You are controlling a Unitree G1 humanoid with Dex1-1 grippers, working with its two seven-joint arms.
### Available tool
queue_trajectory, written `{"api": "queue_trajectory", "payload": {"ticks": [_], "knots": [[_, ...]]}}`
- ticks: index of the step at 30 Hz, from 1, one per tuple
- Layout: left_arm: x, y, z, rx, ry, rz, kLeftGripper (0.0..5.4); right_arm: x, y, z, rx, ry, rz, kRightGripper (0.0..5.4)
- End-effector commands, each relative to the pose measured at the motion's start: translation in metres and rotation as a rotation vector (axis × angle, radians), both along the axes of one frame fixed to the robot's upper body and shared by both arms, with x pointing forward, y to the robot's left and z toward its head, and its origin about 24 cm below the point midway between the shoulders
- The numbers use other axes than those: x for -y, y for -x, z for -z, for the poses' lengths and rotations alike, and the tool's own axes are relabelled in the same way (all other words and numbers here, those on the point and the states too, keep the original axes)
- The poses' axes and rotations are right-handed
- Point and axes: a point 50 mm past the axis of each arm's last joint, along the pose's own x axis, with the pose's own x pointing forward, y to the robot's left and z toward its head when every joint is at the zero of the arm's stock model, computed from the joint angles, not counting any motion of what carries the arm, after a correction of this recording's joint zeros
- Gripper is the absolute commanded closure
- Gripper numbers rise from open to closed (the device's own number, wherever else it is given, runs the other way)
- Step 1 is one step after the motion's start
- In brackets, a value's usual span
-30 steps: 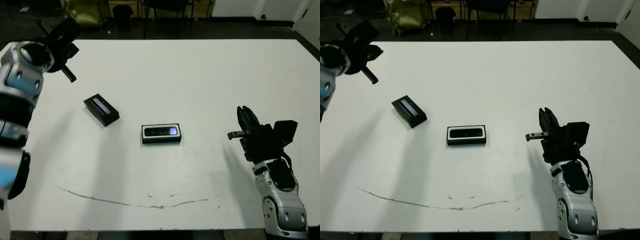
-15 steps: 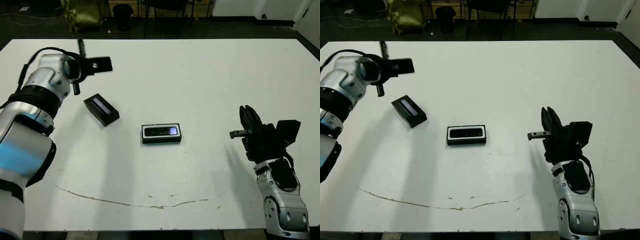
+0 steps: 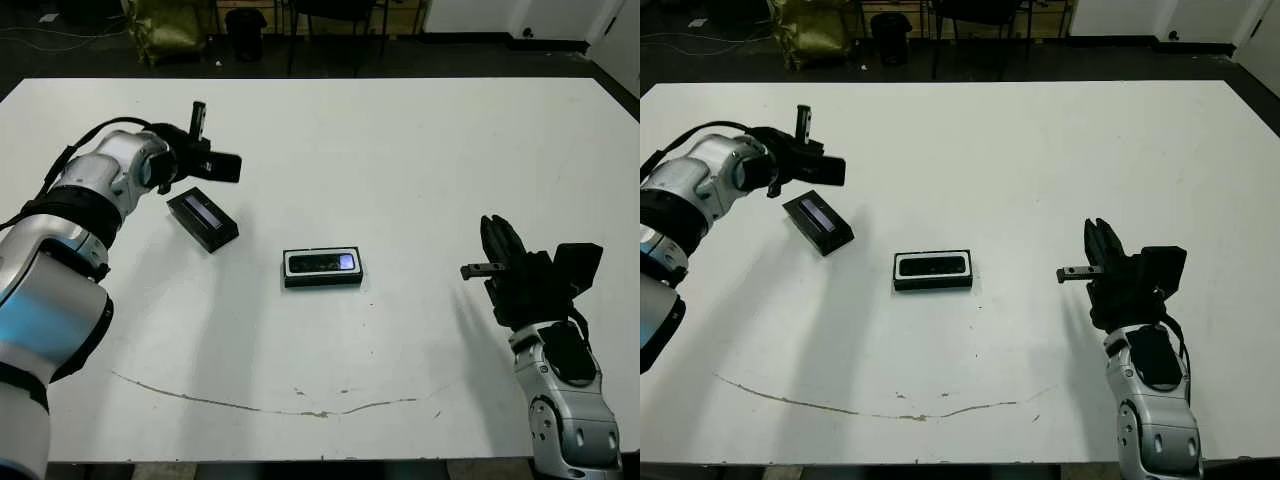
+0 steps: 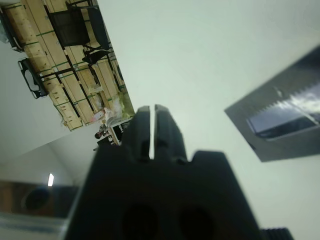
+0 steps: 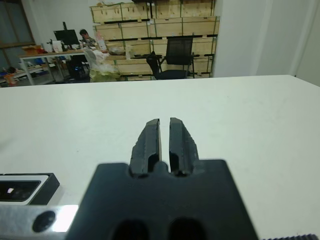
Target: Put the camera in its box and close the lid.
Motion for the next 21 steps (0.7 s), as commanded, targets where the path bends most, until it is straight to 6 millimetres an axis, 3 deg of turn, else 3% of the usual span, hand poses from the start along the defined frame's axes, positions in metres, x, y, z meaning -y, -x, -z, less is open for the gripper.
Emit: {"api": "queue_trajectory", "payload": {"ticks": [1,7,12,21], "knots": [[-0.012,0.003,0.011,-0.055,-0.079,-0.065,5.40,0.004,0.003,0.006,-0.047,0.014,0.010,5.38],[-0.011,0.001,0.016,-0.055,-0.214,-0.111,5.40,0.004,0.005,0.008,-0.077,0.002,0.011,5.38],[-0.011,0.002,0.020,-0.007,-0.301,-0.033,5.40,0.003,0.006,0.010,-0.085,-0.008,0.017,5.38],[-0.007,0.007,0.031,-0.006,-0.321,0.077,5.40,0.003,0.007,0.013,-0.078,-0.016,0.003,5.38]]}}
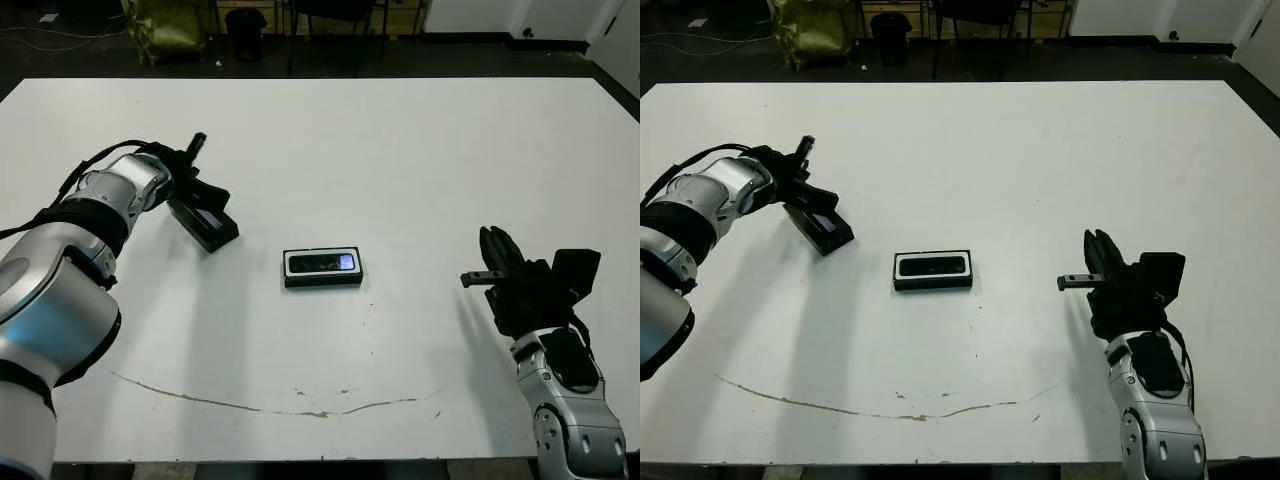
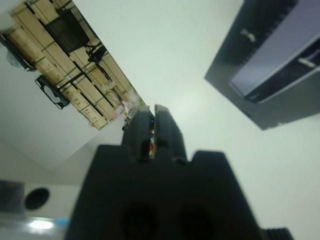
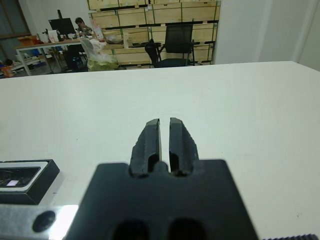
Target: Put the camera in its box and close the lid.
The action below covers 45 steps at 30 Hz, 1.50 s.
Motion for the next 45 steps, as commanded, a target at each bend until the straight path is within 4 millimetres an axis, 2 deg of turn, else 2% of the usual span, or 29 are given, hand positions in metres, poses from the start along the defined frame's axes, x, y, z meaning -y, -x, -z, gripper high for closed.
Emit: {"api": "queue_trajectory", "payload": {"ticks": [1,11,18,25,36,45], "knots": [[-0.001,0.005,0.013,-0.044,-0.016,0.020,5.40,0.002,0.003,0.005,-0.031,0.000,0.013,5.38],[-0.004,0.007,0.016,-0.069,-0.011,0.005,5.40,0.001,0.004,0.005,-0.039,-0.018,0.022,5.38],[-0.011,0.013,0.017,-0.113,-0.022,0.063,5.40,0.001,0.004,0.005,-0.029,-0.009,0.013,5.38],[-0.005,0.019,0.024,-0.209,-0.037,0.105,5.40,-0.001,0.004,0.002,-0.030,0.018,0.016,5.38],[0.006,0.033,0.020,-0.290,-0.048,0.221,5.40,-0.005,0.005,0.000,-0.041,0.026,0.029,5.38],[0.009,0.045,0.017,-0.358,-0.022,0.205,5.40,-0.001,0.005,0.003,-0.034,0.011,0.017,5.38]]}}
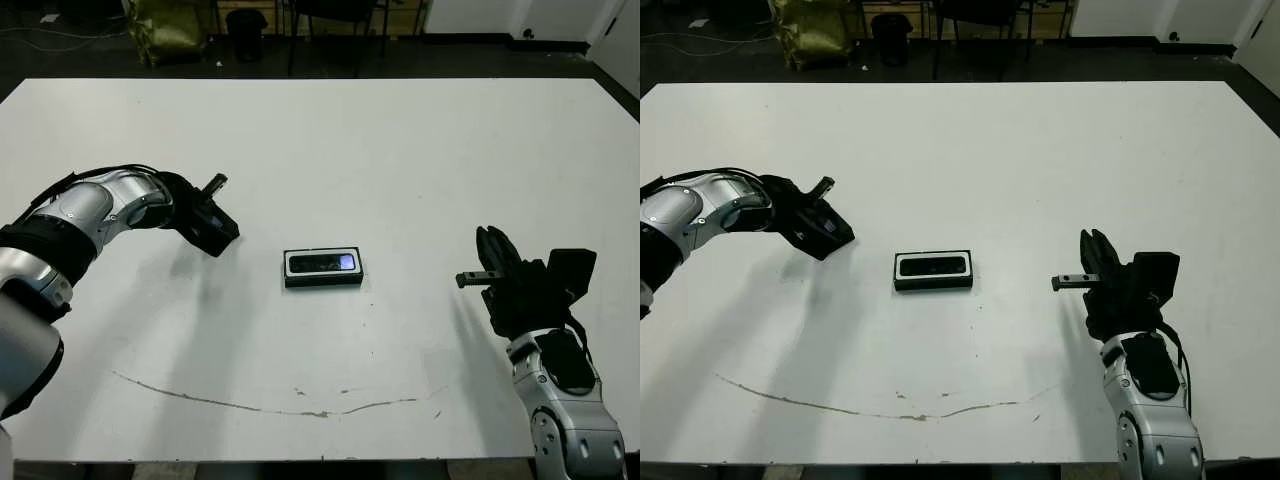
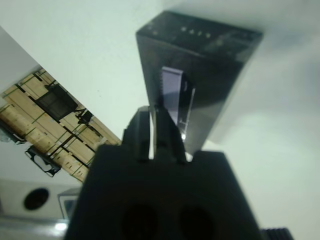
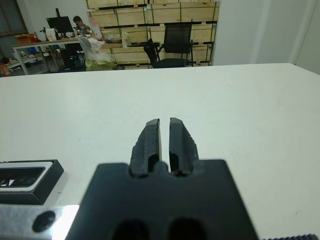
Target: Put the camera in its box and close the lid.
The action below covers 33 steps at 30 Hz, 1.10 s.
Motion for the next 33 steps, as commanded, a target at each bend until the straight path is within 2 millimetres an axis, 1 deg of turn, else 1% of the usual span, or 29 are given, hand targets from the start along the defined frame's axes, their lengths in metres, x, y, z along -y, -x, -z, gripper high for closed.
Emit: {"api": "queue_trajectory", "payload": {"ticks": [1,11,14,19,23,28,33], "knots": [[-0.006,0.012,0.012,-0.064,-0.003,-0.003,5.40,0.005,0.002,0.006,-0.029,0.006,0.008,5.38],[-0.002,0.033,0.012,-0.142,0.005,0.041,5.40,0.005,0.003,0.009,-0.024,-0.028,0.004,5.38],[-0.001,0.044,0.014,-0.189,0.027,0.056,5.40,0.005,0.004,0.010,-0.018,-0.026,-0.002,5.38],[0.001,0.062,0.020,-0.274,0.012,0.063,5.40,0.006,0.004,0.010,-0.015,-0.044,-0.002,5.38],[0.003,0.078,0.024,-0.326,0.041,0.137,5.40,0.006,0.004,0.010,-0.020,-0.042,-0.004,5.38],[0.011,0.090,0.016,-0.356,0.090,0.154,5.40,0.007,0.004,0.011,-0.016,-0.043,-0.007,5.38],[0.023,0.104,0.006,-0.356,0.150,0.233,5.40,0.006,0.004,0.012,-0.021,-0.043,-0.004,5.38]]}}
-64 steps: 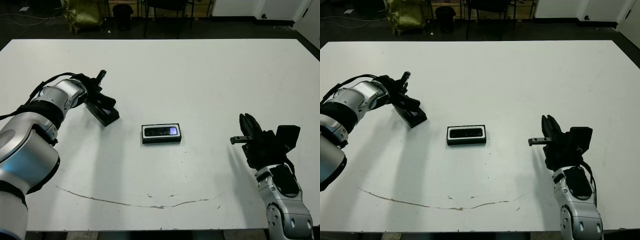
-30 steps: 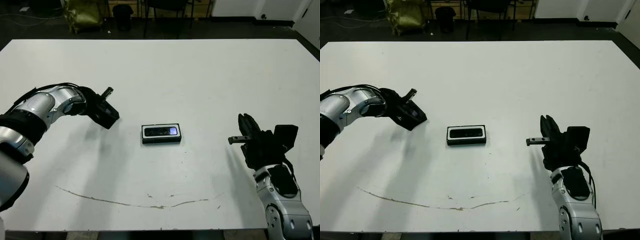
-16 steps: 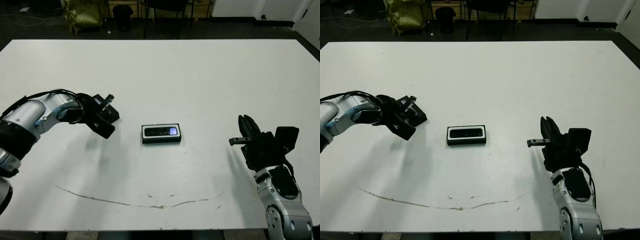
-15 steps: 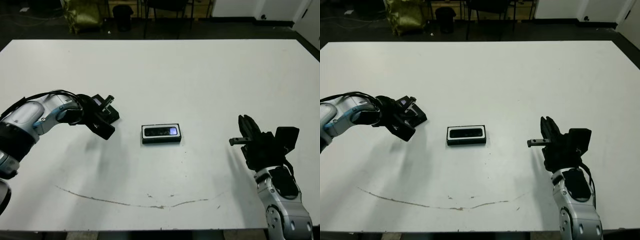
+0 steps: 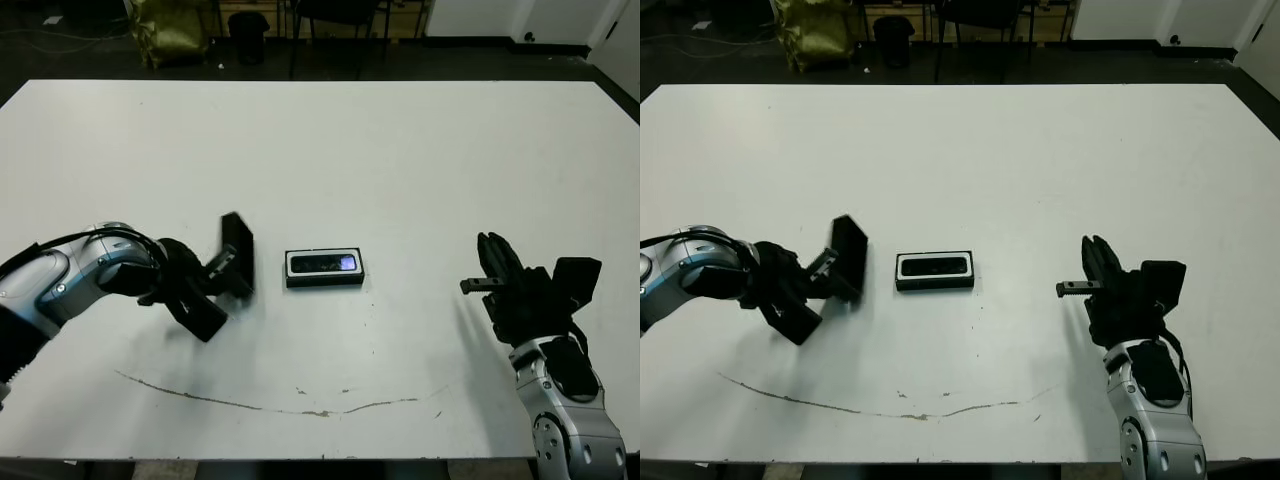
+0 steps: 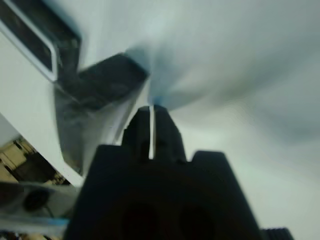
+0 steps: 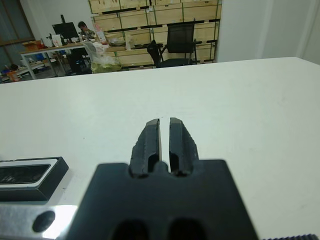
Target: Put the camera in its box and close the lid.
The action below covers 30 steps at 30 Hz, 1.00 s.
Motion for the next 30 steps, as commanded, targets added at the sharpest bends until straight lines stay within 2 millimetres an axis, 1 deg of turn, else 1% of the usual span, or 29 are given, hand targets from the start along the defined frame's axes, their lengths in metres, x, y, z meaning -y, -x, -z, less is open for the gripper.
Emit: {"api": "queue_trajectory", "payload": {"ticks": [1,4,9,13,17,23,26,30], "knots": [[0.000,0.010,-0.005,-0.031,0.033,0.002,5.40,0.002,0.001,0.005,-0.024,-0.002,0.007,5.38],[0.004,0.015,-0.010,-0.033,0.080,0.025,5.40,0.002,0.001,0.005,-0.031,-0.007,0.012,5.38],[0.014,0.020,-0.018,-0.041,0.062,0.013,5.40,0.003,0.001,0.006,-0.031,0.009,0.010,5.38],[0.020,0.021,-0.023,0.005,0.054,0.086,5.40,0.002,0.001,0.006,-0.033,0.010,0.011,5.38],[0.024,0.017,-0.025,0.017,0.035,0.120,5.40,0.001,0.001,0.006,-0.026,0.000,0.004,5.38],[0.035,0.010,-0.039,0.111,0.074,0.168,5.40,0.000,0.001,0.008,-0.035,-0.014,-0.004,5.38],[0.042,0.003,-0.043,0.149,0.063,0.173,5.40,-0.002,0.001,0.008,-0.040,-0.013,-0.003,5.38],[0.051,-0.007,-0.045,0.199,0.095,0.216,5.40,-0.004,0.002,0.008,-0.051,-0.015,0.001,5.38]]}}
